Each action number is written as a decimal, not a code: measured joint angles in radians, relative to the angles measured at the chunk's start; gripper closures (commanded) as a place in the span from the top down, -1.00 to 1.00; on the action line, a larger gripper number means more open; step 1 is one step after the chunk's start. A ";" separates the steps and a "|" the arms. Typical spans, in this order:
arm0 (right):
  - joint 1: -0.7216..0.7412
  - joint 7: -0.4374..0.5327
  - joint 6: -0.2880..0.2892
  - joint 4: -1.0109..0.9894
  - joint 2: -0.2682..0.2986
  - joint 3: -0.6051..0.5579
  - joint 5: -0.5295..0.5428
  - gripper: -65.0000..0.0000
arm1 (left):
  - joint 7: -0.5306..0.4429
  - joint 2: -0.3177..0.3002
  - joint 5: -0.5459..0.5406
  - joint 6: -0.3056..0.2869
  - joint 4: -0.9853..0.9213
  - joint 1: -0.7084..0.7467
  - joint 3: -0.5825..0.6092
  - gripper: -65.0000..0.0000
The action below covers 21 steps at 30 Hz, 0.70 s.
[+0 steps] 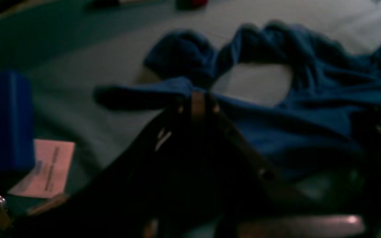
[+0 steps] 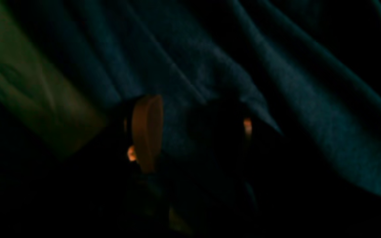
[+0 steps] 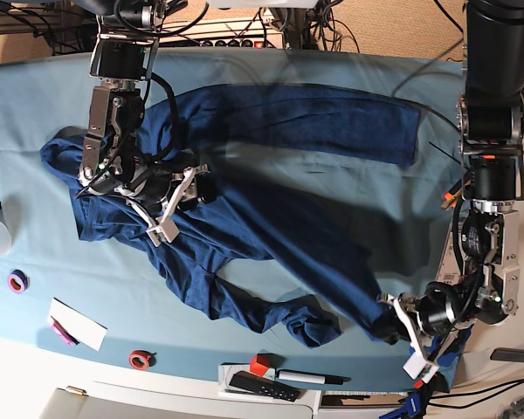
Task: Layout the t-shirt on the table in an organized manner, then fold the t-shirt properly
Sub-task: 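Move the left gripper down to the bunched hem fabric and grasp it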
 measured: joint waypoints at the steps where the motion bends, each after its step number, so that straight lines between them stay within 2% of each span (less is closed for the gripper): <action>1: 0.000 0.003 -0.003 0.000 0.000 0.000 0.000 -0.11 | 0.033 0.005 -0.034 -0.052 0.000 -0.005 0.000 -1.00; 2: -0.001 0.003 -0.002 0.000 0.000 0.000 0.000 -0.11 | 0.075 0.011 -0.100 -0.118 -0.001 -0.008 0.000 -1.00; 3: -0.001 0.003 -0.003 0.000 0.000 0.000 0.001 -0.11 | 0.106 0.020 -0.183 -0.151 0.001 -0.009 0.000 -1.00; 5: -0.002 0.007 -0.002 0.000 0.000 0.000 0.001 -0.11 | 0.125 0.031 -0.293 -0.147 0.002 -0.005 0.002 -1.00; 7: -0.002 0.007 -0.002 0.000 0.000 0.000 0.000 -0.11 | 0.126 0.026 -0.289 -0.144 0.002 0.003 0.002 -1.00; 12: -0.002 0.008 -0.002 0.000 0.000 0.000 0.000 -0.11 | 0.129 0.016 -0.145 -0.144 -0.011 0.009 0.030 -1.00; 14: -0.002 0.010 -0.002 0.000 0.000 0.000 0.000 -0.11 | 0.125 0.021 -0.151 -0.144 -0.011 0.008 0.063 -1.00; 16: -0.002 0.010 -0.002 0.000 0.000 0.000 0.000 -0.11 | 0.125 0.030 -0.204 -0.144 -0.011 0.006 0.094 -1.00; 18: -0.002 0.011 -0.002 0.000 0.000 0.000 0.000 -0.11 | 0.091 0.047 -0.252 -0.144 -0.011 0.006 0.124 -1.00; 21: -0.002 0.014 -0.002 0.000 0.000 0.000 -0.001 -0.11 | 0.035 0.095 -0.248 -0.143 -0.011 0.005 0.174 -1.00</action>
